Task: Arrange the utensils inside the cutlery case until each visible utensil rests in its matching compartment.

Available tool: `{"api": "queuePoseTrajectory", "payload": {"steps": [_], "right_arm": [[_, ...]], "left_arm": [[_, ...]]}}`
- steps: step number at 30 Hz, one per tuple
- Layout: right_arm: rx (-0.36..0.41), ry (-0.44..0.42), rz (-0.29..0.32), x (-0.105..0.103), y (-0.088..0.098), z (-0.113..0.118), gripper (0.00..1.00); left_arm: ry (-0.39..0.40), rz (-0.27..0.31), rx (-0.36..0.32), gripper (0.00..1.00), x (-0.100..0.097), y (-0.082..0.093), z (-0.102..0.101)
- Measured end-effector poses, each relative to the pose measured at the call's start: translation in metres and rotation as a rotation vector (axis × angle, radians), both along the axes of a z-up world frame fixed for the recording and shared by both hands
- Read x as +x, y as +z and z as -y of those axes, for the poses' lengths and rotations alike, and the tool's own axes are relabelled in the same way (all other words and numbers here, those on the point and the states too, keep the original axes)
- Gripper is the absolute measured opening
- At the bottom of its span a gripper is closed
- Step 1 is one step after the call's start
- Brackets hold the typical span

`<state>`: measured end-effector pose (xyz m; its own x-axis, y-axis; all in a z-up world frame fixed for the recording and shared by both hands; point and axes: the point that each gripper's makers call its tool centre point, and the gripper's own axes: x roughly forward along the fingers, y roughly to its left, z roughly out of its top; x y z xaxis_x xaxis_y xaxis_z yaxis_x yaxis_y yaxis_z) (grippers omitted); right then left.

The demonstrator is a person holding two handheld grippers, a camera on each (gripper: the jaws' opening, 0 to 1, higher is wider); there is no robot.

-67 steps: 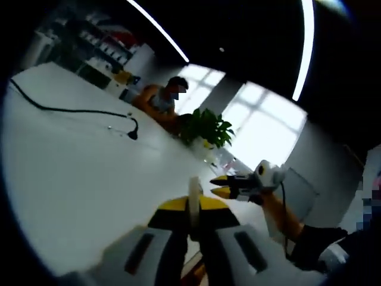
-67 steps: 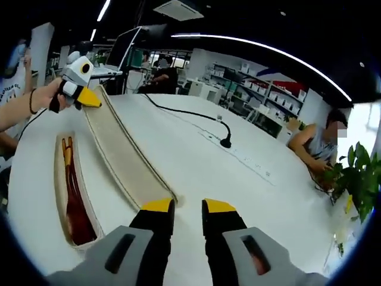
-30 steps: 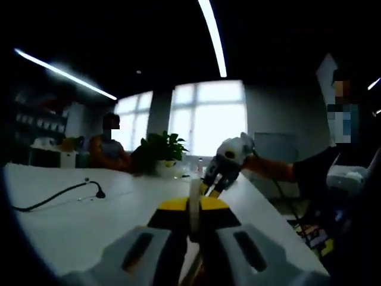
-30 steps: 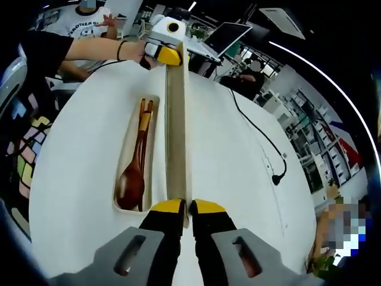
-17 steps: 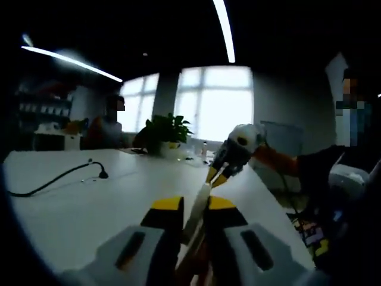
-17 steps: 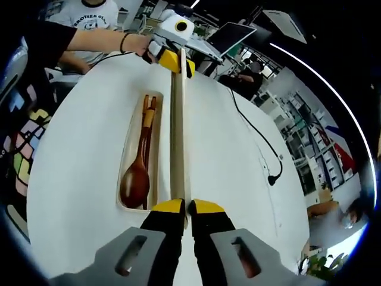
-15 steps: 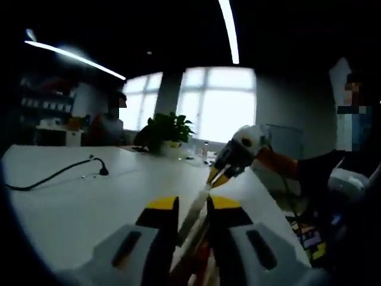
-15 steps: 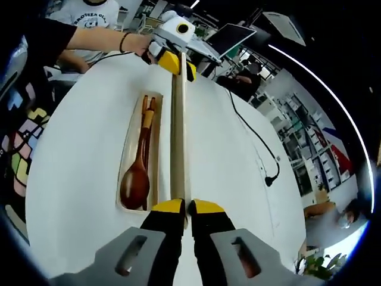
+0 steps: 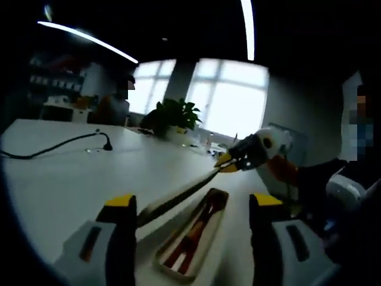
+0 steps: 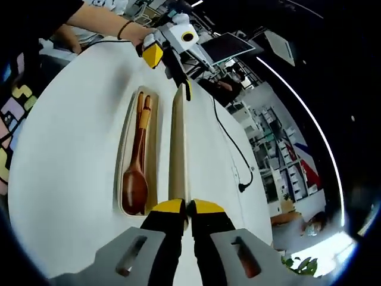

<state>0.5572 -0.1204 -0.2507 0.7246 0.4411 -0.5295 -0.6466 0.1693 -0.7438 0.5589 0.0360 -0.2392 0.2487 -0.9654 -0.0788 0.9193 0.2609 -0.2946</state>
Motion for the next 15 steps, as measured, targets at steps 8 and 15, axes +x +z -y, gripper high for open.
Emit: {"api": "queuePoseTrajectory", "payload": {"steps": [8, 15], "right_arm": [[-0.116, -0.066, 0.237, -0.003, 0.005, 0.004, 0.02], [-0.144, -0.055, 0.333, -0.013, 0.006, -0.006, 0.02]], "left_arm": [[0.001, -0.039, 0.014, 0.99, -0.008, -0.009, 0.000], [0.029, 0.028, 0.073, 1.00, -0.005, -0.013, -0.006]]}}
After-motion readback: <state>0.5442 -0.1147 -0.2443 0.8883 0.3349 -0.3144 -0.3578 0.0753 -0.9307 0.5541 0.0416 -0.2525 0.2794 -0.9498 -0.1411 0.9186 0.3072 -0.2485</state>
